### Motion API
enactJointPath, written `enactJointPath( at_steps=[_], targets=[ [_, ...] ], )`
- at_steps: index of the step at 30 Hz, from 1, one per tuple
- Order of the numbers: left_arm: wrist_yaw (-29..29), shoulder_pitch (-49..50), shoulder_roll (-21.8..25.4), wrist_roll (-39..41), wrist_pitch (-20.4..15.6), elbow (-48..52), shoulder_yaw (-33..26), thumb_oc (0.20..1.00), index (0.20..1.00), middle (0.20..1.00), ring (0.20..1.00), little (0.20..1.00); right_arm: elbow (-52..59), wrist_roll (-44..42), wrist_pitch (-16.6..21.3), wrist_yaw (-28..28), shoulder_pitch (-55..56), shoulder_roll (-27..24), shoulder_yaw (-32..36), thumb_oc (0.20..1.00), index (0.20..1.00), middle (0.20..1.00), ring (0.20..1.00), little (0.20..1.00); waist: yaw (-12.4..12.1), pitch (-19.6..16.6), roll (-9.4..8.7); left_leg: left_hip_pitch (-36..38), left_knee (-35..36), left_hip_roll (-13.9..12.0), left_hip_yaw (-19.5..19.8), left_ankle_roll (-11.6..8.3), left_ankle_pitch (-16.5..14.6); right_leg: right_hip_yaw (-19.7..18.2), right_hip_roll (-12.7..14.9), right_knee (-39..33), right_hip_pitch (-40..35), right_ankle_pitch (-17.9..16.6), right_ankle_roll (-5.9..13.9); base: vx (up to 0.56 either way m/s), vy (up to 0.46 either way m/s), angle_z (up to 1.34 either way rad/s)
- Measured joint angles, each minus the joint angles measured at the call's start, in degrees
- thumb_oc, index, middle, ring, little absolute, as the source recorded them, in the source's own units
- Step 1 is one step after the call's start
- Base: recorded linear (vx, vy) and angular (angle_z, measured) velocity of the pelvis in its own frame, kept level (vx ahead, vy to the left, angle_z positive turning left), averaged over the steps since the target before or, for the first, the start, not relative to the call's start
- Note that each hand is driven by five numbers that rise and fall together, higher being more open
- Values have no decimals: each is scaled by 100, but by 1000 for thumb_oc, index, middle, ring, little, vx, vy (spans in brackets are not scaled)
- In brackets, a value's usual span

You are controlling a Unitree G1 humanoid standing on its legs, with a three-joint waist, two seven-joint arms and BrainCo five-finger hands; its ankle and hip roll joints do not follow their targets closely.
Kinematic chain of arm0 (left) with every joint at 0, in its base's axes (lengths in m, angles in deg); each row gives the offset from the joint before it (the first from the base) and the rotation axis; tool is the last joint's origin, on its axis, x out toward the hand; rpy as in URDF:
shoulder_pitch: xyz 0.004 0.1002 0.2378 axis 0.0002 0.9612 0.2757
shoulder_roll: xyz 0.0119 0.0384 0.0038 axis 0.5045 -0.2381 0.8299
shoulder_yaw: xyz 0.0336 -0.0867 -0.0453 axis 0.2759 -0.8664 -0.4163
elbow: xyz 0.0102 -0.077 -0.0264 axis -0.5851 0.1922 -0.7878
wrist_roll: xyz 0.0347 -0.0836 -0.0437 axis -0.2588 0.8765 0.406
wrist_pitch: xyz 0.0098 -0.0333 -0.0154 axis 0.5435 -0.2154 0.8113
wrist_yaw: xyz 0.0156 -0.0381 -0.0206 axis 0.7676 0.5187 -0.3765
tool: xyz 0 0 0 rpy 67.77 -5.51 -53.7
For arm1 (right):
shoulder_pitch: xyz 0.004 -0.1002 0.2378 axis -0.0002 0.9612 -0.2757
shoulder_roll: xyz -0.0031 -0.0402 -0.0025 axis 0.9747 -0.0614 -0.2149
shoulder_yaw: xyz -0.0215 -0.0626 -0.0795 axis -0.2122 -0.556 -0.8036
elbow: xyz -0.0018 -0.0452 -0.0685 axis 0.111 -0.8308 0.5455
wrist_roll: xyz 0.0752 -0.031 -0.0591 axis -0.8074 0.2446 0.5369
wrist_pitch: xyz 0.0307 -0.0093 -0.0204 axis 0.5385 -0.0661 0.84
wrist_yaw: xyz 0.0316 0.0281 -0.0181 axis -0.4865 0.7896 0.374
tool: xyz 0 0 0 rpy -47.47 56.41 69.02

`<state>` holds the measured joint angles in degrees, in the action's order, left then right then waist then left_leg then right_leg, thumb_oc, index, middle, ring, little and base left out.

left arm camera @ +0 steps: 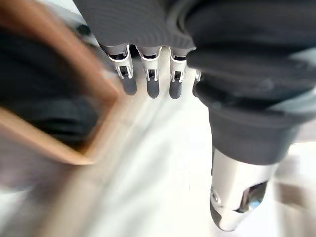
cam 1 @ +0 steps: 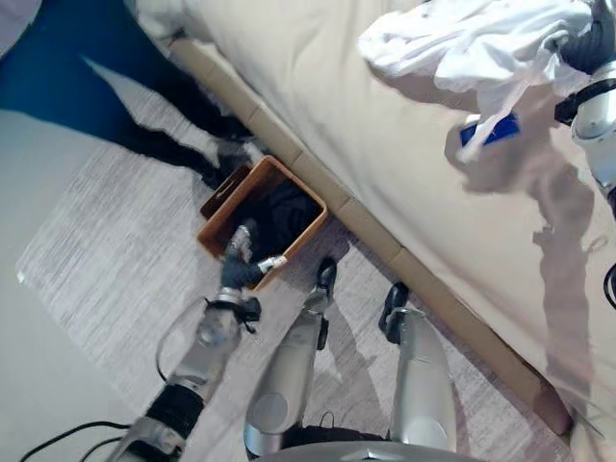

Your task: Pick up clothes into the bucket

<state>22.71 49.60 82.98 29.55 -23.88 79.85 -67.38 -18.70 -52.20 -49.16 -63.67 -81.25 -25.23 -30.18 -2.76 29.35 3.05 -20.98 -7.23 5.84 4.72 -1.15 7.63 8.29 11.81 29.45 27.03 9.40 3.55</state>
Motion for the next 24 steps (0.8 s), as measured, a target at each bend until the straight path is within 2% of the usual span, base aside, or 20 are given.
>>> enactJointPath(
  at_steps=[1,2,3,4,5,6,8,9,10,12,13,14,15,17,18,24],
  targets=[
    [32,-114,53,171,53,201,-37,1000,1000,1000,1000,1000,385,-151,-1,15,214,-134,285,200,200,200,200,200,66,1,-1,139,8,0,-36,48,-99,-26,-47,-115,-151,-4,5,232,108,-52],
    [166,-381,223,380,79,469,1,1000,1000,1000,1000,1000,869,-366,147,41,659,-219,790,200,200,200,200,200,21,-31,-65,378,50,-22,-166,87,-126,-195,-110,-251,-386,-68,68,181,58,-54],
    [277,-703,352,435,117,609,4,1000,1000,1000,1000,1000,1108,-604,273,92,916,-295,1036,200,200,200,200,200,109,-32,-119,674,44,-44,-326,124,-274,-346,-168,-423,-681,-79,62,192,55,-62],
    [322,-736,417,449,104,717,-20,1000,1000,1000,1000,1000,1258,-675,326,94,1105,-272,1211,200,200,200,200,200,60,-76,-162,792,66,-44,-380,144,-228,-366,-166,-479,-788,-162,139,135,17,-65],
    [348,-944,548,454,80,907,-36,1000,1000,1000,1000,1000,1360,-863,438,120,1247,-259,1258,200,200,200,200,200,226,-236,-271,923,55,-50,-509,131,-375,-483,-170,-600,-903,-169,143,74,12,-43],
    [389,-1156,597,450,95,917,20,1000,1000,1000,1000,1000,1379,-1000,485,163,1280,-294,1264,200,200,200,200,200,370,-314,-299,973,43,-53,-549,111,-402,-496,-181,-693,-977,-190,151,150,14,-52],
    [437,-2111,666,419,189,810,399,1000,1000,1000,1000,1000,1438,-1510,529,470,1293,-437,1264,200,200,200,200,200,460,-438,-380,1231,93,-107,-800,155,-483,-739,-273,-977,-1287,-385,268,116,-1,-49],
    [454,-2392,694,392,190,715,583,1000,1000,1000,1000,1000,1436,-1598,537,536,1292,-437,1265,200,200,200,200,200,482,-487,-381,1276,96,-110,-806,206,-446,-746,-276,-1038,-1350,-469,301,83,-23,-42],
    [500,-2846,654,339,256,639,810,1000,1000,1000,1000,1000,1499,-1745,546,694,1290,-450,1249,200,200,200,200,200,651,-625,-411,1420,175,-134,-907,153,-487,-773,-287,-1206,-1487,-509,316,51,-27,-22],
    [521,-3460,541,290,295,483,1190,1000,1000,1000,1000,1000,1597,-1916,553,911,1290,-473,1169,200,200,200,200,200,692,-780,-399,1653,300,-151,-996,157,-484,-856,-344,-1464,-1731,-606,338,73,-35,-39],
    [528,-3627,429,228,306,459,1205,1000,1000,1000,1000,1000,1609,-1959,553,960,1286,-483,1099,200,200,200,200,200,810,-894,-409,1695,323,-177,-1059,98,-530,-911,-363,-1560,-1752,-608,337,95,-49,-35],
    [513,-3774,379,225,314,408,1286,1000,1000,1000,1000,1000,1645,-2039,550,1014,1261,-467,998,200,200,200,200,200,822,-938,-396,1803,385,-198,-1094,97,-526,-915,-388,-1646,-1879,-649,340,49,-27,-22],
    [516,-3944,366,223,340,337,1387,1000,1000,1000,1000,1000,1712,-2084,542,1079,1231,-467,848,200,200,200,200,200,859,-958,-397,1928,448,-221,-1115,97,-526,-930,-424,-1749,-2004,-681,340,65,-49,-24],
    [540,-4256,166,224,366,52,1623,1000,1000,1000,1000,1000,1954,-2203,539,1329,1219,-440,426,200,200,200,200,200,976,-1223,-376,2110,540,-282,-1168,81,-539,-970,-483,-1973,-2216,-712,328,70,-65,-27],
    [558,-4435,60,226,409,-172,1883,1000,1000,1000,1000,1000,2131,-2284,524,1506,1217,-432,183,200,200,200,200,200,987,-1345,-332,2326,691,-340,-1222,80,-539,-1006,-563,-2098,-2397,-720,321,61,-58,-21],
    [651,-4493,-203,245,571,-596,2145,1000,1000,1000,1000,1000,2718,-2436,440,1917,1216,-427,-198,200,200,200,200,200,991,-1667,-188,2577,859,-500,-1217,80,-539,-990,-712,-2303,-2659,-735,300,48,-43,-5]
  ],
)
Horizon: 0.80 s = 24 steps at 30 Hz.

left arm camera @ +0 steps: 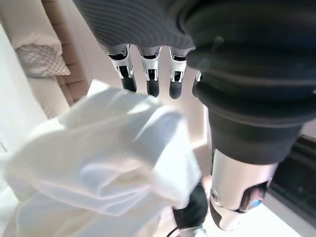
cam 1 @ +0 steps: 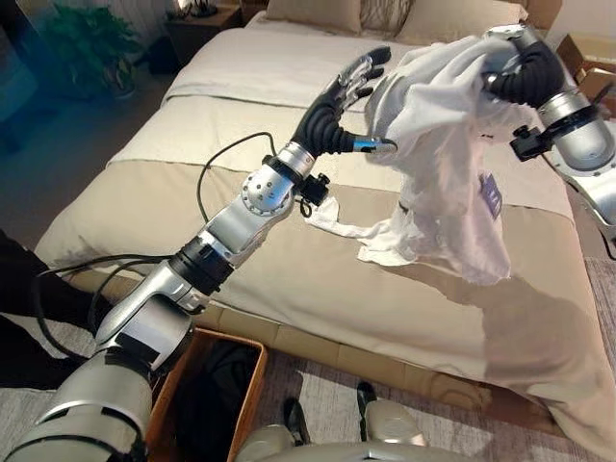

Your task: Pick up clothes into the bucket

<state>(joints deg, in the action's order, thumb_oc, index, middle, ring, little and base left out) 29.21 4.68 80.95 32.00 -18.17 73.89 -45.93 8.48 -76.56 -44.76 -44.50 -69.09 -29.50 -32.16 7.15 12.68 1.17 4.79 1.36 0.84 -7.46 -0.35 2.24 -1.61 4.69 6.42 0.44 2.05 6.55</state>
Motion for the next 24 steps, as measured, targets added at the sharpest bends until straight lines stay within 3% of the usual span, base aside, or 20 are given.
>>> enactJointPath(
  at_steps=[9,18,24],
  targets=[
    [97,-13,-320,157,194,-578,216,1000,1000,1000,1000,1000,71,-40,-103,240,-307,142,-592,200,200,200,200,200,-3,-160,36,64,21,-51,87,-6,4,127,-37,-80,-142,-14,-49,19,-27,6],
    [3,-82,-677,110,269,-1065,358,1000,1000,1000,1000,1000,-2474,-48,-341,-42,-1522,985,-1047,200,200,200,200,200,-169,-242,30,50,7,-44,205,-26,17,257,-17,-141,-221,-29,-70,-11,0,8],
    [-76,541,-724,101,304,-716,328,1000,1000,1000,1000,1000,-3996,-584,-471,-764,-2147,1358,-573,200,200,200,200,200,-388,-270,19,-142,-50,-41,477,-53,45,543,-2,-221,-234,-38,-84,-27,-4,22]
  ],
)
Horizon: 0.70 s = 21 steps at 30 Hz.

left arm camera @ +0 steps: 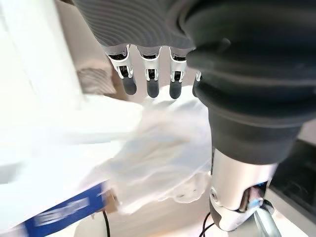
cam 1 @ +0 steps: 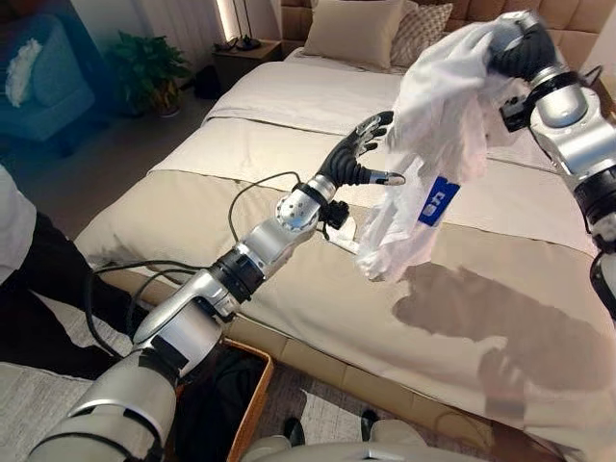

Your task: Pick up clothes into the bucket

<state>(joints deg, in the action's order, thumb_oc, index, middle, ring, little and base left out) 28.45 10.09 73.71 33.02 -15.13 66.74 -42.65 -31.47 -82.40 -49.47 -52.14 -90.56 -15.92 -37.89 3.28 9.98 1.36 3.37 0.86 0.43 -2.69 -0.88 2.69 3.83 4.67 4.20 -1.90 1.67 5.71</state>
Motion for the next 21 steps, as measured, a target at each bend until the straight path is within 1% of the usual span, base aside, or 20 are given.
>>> enactJointPath(
  at_steps=[2,3,4,5,6,10,12,13,14,15,16,17,19,20,21],
  targets=[
    [-10,390,48,-2,26,257,-22,1000,1000,1000,1000,1000,-547,-213,-11,-307,-322,106,293,200,200,200,200,200,-93,-1,-2,-113,-34,5,136,-8,9,140,6,-60,2,-9,-13,-31,-10,32],
    [-18,463,62,-3,30,296,-24,1000,1000,1000,1000,1000,-635,-272,-9,-404,-395,114,400,200,200,200,200,200,-153,3,-8,-148,-30,11,198,-50,45,198,13,-63,7,-8,-13,-19,-18,57],
    [-71,637,48,-5,59,323,-94,1000,1000,1000,1000,1000,-749,-412,-4,-665,-531,98,686,200,200,200,200,200,-156,1,-13,-220,-30,27,346,-63,56,343,23,-131,-24,-9,-14,8,-12,48],
    [-95,730,65,-14,70,362,-135,1000,1000,1000,1000,1000,-770,-448,16,-759,-574,109,775,200,200,200,200,200,-267,8,-26,-224,-21,37,408,-61,78,412,26,-165,-49,-9,-15,29,-18,57],
    [-164,989,60,-100,87,512,-281,1000,1000,1000,1000,1000,-847,-489,33,-933,-663,71,868,200,200,200,200,200,-307,12,-40,-241,-31,54,510,-62,79,505,33,-219,-125,-9,-15,22,-8,38],
    [-272,1686,55,-171,80,939,-486,1000,1000,1000,1000,1000,-892,-512,145,-1271,-760,-54,1170,200,200,200,200,200,-546,21,-70,-293,-36,114,758,-64,82,772,54,-318,-221,1,-19,45,-7,35],
    [-367,2194,-134,-152,31,1128,-706,1000,1000,1000,1000,1000,-875,-598,264,-1445,-743,-23,1311,200,200,200,200,200,-580,47,-119,-294,-39,157,815,-64,82,818,69,-360,-280,3,-17,7,-3,22],
    [-403,2527,-196,-10,-33,1185,-717,1000,1000,1000,1000,1000,-870,-649,366,-1522,-712,3,1367,200,200,200,200,200,-645,78,-177,-310,-41,177,863,-65,83,861,78,-361,-301,10,-7,-31,-10,15],
    [-394,2832,-228,170,-128,1345,-804,1000,1000,1000,1000,1000,-795,-663,471,-1525,-609,11,1382,200,200,200,200,200,-721,115,-249,-308,-59,186,890,-65,85,900,98,-358,-292,24,9,-55,-11,15],
    [-368,3181,-249,324,-138,1458,-835,1000,1000,1000,1000,1000,-860,-672,511,-1505,-574,0,1366,200,200,200,200,200,-714,168,-342,-331,-57,196,911,-65,84,913,120,-392,-300,32,5,-39,-6,9],
    [-326,3379,-211,436,-132,1464,-856,1000,1000,1000,1000,1000,-895,-696,513,-1473,-557,11,1368,200,200,200,200,200,-800,182,-368,-372,-57,203,913,-66,85,922,111,-396,-281,32,6,-32,-4,5],
    [-207,3797,-162,726,-134,1645,-1043,1000,1000,1000,1000,1000,-981,-710,522,-1379,-503,15,1256,200,200,200,200,200,-812,213,-446,-387,-72,208,908,-67,84,920,143,-397,-242,32,6,0,0,0],
    [-114,4277,34,1022,-124,1653,-1212,1000,1000,1000,1000,1000,-1322,-706,487,-1175,-473,22,1201,200,200,200,200,200,-922,238,-481,-416,-65,231,915,-67,85,930,153,-399,-228,32,7,-31,-1,5],
    [-51,4575,188,1162,-117,1643,-1402,1000,1000,1000,1000,1000,-1599,-699,405,-1031,-470,21,1038,200,200,200,200,200,-1006,249,-496,-420,-60,252,912,-67,84,924,172,-403,-225,32,8,-20,5,6],
    [-38,4661,231,1216,-116,1644,-1471,1000,1000,1000,1000,1000,-1664,-693,333,-964,-467,21,1027,200,200,200,200,200,-1034,252,-498,-424,-59,258,909,-67,84,924,176,-404,-215,34,9,0,0,0]
  ],
)
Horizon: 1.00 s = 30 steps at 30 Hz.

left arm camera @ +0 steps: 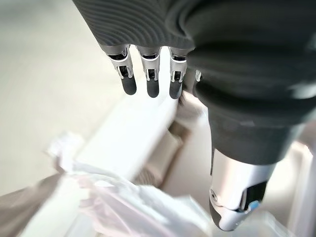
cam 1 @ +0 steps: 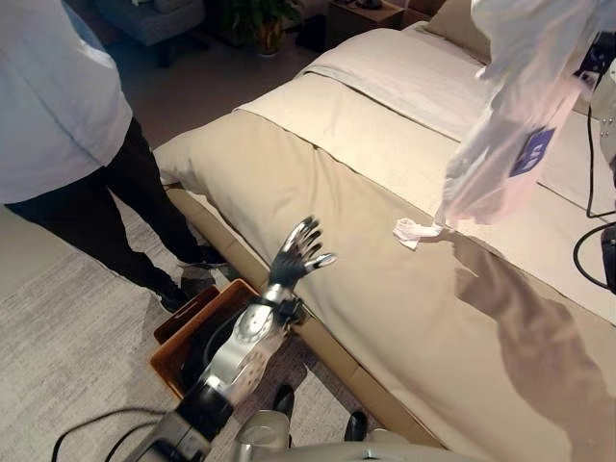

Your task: Pick up clothes into the bucket

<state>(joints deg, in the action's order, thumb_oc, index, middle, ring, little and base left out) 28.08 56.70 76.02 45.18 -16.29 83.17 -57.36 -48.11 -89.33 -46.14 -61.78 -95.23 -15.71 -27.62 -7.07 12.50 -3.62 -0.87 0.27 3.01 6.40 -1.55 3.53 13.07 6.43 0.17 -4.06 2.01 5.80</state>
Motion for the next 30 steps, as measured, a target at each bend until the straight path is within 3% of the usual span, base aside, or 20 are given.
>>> enactJointPath(
  at_steps=[5,9,10,11,12,13,18,23,30],
  targets=[
    [138,450,295,135,-2,133,-1000,1000,1000,1000,1000,1000,-366,690,-447,515,57,56,-264,200,200,200,200,200,-84,50,-11,-53,16,76,-6,0,0,-12,70,2,49,1,9,0,0,0],
    [150,497,300,135,-6,224,-1303,1000,1000,1000,1000,1000,-748,1387,-670,688,69,52,-418,200,200,200,200,200,-128,105,-23,-87,16,98,-2,0,0,-7,84,-9,75,-4,16,0,0,0],
    [153,516,280,133,-5,224,-1353,1000,1000,1000,1000,1000,-893,1589,-748,767,87,53,-429,727,727,727,727,727,-151,129,-18,-87,16,102,0,0,0,-7,90,-11,76,-4,16,0,0,0],
    [150,540,282,132,-6,225,-1368,1000,1000,1000,1000,1000,-898,1688,-796,768,163,53,-377,1000,1000,1000,1000,1000,-155,146,-23,-87,16,104,-2,0,0,-7,90,-12,77,-4,16,0,0,0],
    [149,557,272,130,-5,225,-1381,1000,1000,1000,1000,1000,-899,1733,-808,769,189,53,-354,868,868,868,868,868,-149,159,-20,-87,17,104,-6,0,0,-8,90,-12,79,-4,16,0,0,0],
    [146,613,193,129,-5,224,-1466,1000,1000,1000,1000,1000,-867,1832,-804,769,280,51,-196,200,200,200,200,200,-137,167,-19,-86,19,103,-9,0,0,-12,90,-12,83,-4,16,0,0,0],
    [136,666,162,121,-5,224,-1462,1000,1000,1000,1000,1000,-870,2088,-822,836,550,5,-101,200,200,200,200,200,-96,188,9,-86,20,98,-9,0,0,-15,87,-17,83,-4,16,0,0,0],
    [134,653,175,-87,-7,224,-1458,1000,1000,1000,1000,1000,-402,2060,-769,800,586,-39,131,200,200,200,200,200,103,240,73,-85,26,95,-44,1,0,-71,86,-8,109,-7,18,-3,2,-5],
    [168,595,45,-86,-7,223,-1416,1000,1000,1000,1000,1000,-131,1774,-581,941,584,-239,-134,200,200,200,200,200,200,273,119,-84,25,77,-90,1,0,-119,71,-1,132,-11,22,-2,0,-4]
  ],
)
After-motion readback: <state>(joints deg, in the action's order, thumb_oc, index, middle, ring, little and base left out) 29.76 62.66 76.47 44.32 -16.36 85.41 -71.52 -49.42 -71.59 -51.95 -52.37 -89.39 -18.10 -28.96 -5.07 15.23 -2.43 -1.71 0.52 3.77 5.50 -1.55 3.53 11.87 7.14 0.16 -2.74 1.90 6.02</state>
